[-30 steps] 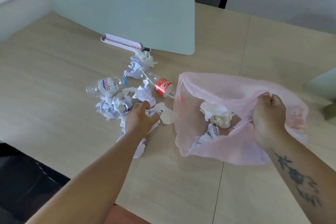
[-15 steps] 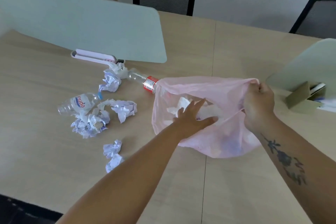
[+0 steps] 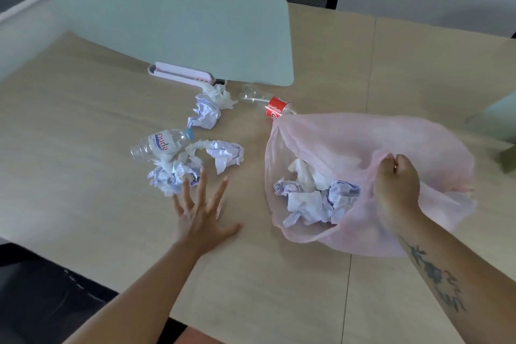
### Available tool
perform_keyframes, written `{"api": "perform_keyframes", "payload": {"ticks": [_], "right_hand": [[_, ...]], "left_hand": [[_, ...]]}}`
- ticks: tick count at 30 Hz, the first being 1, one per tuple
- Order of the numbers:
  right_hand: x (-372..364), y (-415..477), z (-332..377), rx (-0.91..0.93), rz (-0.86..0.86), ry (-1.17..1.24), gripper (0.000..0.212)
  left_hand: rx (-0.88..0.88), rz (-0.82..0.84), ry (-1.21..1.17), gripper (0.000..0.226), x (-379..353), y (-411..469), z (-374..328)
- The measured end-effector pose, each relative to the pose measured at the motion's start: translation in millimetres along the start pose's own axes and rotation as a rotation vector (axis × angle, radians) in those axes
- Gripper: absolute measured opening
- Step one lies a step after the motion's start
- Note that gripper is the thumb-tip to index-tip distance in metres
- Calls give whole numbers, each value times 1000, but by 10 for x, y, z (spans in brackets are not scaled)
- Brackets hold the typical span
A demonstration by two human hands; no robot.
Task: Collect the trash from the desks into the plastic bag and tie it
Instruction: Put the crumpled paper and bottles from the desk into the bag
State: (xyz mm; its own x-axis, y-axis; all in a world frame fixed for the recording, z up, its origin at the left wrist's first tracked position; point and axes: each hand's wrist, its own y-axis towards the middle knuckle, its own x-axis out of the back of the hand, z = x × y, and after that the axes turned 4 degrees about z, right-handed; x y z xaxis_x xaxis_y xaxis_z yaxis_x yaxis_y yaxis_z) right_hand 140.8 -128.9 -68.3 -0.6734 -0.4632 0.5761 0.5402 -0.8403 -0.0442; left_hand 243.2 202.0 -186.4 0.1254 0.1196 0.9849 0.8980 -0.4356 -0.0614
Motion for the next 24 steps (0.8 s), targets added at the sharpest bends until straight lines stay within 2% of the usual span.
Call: {"api": "perform_keyframes", "payload": {"ticks": [3, 8, 10, 14, 17, 20, 24], "right_hand": [[-53, -52, -20, -7, 24, -25, 28], [-31, -64, -62, 3, 8, -32, 30], [18, -47, -99, -2, -11, -38, 30], [96, -9, -168, -26, -52, -32, 30], [127, -7, -198, -43, -71, -23, 30], [126, -3, -191, -43, -88, -3, 32], [106, 4, -100, -30, -92, 55, 33]], "left_hand": [[70, -68, -24, 115, 106, 356, -45], [52, 46, 57, 110, 135, 930, -107], [56, 63, 61, 94, 95, 1016, -129], [78, -106, 1, 49, 16, 1063, -132], [79, -52, -3, 40, 87, 1157, -54], [48, -53, -155, 38, 212, 1207, -25], [-6, -152, -574, 33, 458, 1141, -189]]}}
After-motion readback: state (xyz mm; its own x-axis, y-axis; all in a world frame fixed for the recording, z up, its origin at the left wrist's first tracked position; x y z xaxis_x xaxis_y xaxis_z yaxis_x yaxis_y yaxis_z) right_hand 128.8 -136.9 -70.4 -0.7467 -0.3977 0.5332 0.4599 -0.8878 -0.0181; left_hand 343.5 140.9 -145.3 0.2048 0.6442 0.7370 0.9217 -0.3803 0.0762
